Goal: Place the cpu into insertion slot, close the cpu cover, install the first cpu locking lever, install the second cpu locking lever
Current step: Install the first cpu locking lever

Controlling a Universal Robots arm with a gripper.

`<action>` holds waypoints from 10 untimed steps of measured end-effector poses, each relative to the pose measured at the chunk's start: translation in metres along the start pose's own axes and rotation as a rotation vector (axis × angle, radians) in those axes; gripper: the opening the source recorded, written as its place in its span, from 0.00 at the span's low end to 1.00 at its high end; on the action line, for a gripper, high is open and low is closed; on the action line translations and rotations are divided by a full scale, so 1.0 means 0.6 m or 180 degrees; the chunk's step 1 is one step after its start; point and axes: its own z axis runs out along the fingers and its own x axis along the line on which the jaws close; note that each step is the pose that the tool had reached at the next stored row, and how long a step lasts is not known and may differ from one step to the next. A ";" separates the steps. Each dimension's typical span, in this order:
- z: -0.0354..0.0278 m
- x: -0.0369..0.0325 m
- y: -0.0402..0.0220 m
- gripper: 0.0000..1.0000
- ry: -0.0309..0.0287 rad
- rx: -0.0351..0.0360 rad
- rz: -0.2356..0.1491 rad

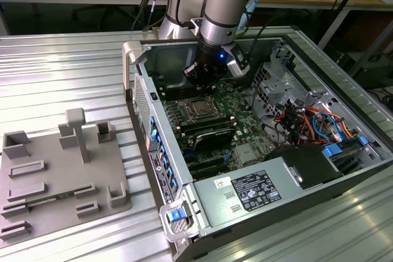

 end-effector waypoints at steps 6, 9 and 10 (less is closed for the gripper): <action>0.002 0.001 -0.007 0.11 -0.0015 -0.0001 0.0027; 0.001 0.000 -0.007 0.11 -0.0015 -0.0004 0.0027; 0.001 0.000 -0.007 0.11 -0.0014 -0.0005 0.0027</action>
